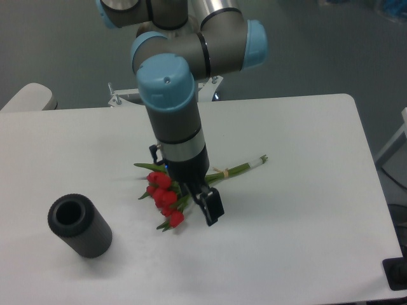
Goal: Place the flowers on the table
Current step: 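Lift the open gripper up away from the tulips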
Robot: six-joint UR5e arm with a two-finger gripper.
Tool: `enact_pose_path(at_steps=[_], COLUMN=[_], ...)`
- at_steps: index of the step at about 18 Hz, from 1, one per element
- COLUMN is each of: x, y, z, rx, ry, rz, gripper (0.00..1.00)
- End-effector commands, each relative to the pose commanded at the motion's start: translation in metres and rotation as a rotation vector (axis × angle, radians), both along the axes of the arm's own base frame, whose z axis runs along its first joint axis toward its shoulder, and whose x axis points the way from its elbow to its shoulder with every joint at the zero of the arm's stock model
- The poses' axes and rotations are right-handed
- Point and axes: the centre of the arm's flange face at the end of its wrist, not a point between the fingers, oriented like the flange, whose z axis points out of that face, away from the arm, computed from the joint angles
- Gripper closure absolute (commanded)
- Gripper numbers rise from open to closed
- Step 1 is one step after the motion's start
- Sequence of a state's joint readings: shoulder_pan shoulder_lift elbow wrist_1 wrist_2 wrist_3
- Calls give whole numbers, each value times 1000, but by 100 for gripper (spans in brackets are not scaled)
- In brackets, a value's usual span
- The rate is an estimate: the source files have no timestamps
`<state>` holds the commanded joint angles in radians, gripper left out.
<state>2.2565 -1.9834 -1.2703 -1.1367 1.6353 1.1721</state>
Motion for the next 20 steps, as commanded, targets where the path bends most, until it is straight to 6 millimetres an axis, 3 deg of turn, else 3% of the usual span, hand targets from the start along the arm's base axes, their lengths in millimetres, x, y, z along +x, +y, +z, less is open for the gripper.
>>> enact_pose_path(at_steps=[4,10,20], x=[2,0,-1], y=[16,22,17], z=[5,6,12], rx=[97,110,115], ry=[-82,-82,-78], rz=[69,66,59], gripper=[0,0,0])
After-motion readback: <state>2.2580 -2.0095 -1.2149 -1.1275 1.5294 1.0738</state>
